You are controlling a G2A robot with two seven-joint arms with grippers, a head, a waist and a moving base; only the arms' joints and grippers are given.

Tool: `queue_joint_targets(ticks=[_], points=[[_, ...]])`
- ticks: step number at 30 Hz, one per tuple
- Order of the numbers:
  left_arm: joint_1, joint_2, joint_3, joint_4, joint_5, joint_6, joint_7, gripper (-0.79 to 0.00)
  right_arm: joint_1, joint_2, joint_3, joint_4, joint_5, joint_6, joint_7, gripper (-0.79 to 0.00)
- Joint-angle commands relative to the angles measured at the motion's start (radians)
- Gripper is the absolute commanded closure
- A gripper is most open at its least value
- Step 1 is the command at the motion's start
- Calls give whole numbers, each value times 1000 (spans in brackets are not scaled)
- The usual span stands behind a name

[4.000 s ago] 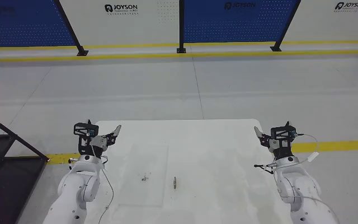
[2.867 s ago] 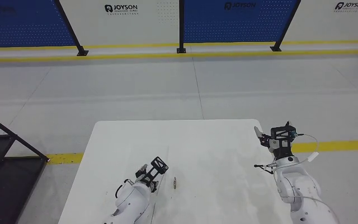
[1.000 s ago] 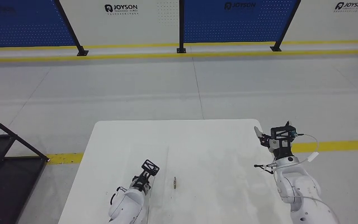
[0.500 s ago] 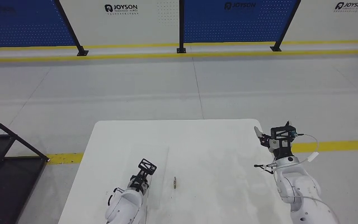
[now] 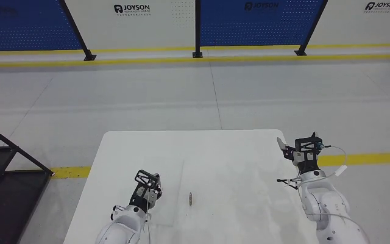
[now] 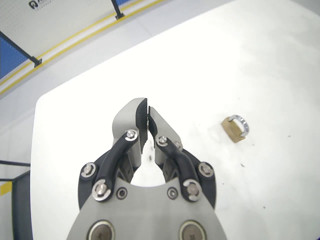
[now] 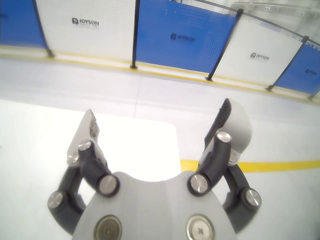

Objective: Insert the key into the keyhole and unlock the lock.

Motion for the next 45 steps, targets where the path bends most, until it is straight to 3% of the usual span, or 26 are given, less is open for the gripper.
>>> queue_joint_targets(ticks=[1,7,12,15,21,27,34,41,44,45], points=[[8,5,-28,17,-46,-78,119,0,0,0,0,0,0,0,0,-785],[-32,17,-111,120,-181,-288,423,0,0,0,0,0,0,0,0,-785],[-77,26,-118,224,-178,-458,608,0,-51,2,-25,-42,-59,-60,-3,-785],[-95,27,-120,250,-170,-474,622,0,-124,1,-96,-99,-168,-86,-5,-785],[-95,27,-120,250,-170,-474,622,0,-246,-6,-342,-153,-457,-104,-14,-785],[-95,27,-120,250,-170,-474,622,0,-256,-23,-549,-107,-536,-114,-40,-785],[-95,27,-120,250,-170,-474,622,0,-146,-70,-715,38,-415,-43,20,-785],[-95,27,-120,250,-170,-474,622,0,-4,-118,-792,208,-254,12,30,-785],[-95,27,-120,250,-170,-474,622,0,27,-130,-808,255,-210,29,22,-566],[-95,27,-120,250,-170,-474,622,0,36,-134,-812,269,-199,31,21,-600]])
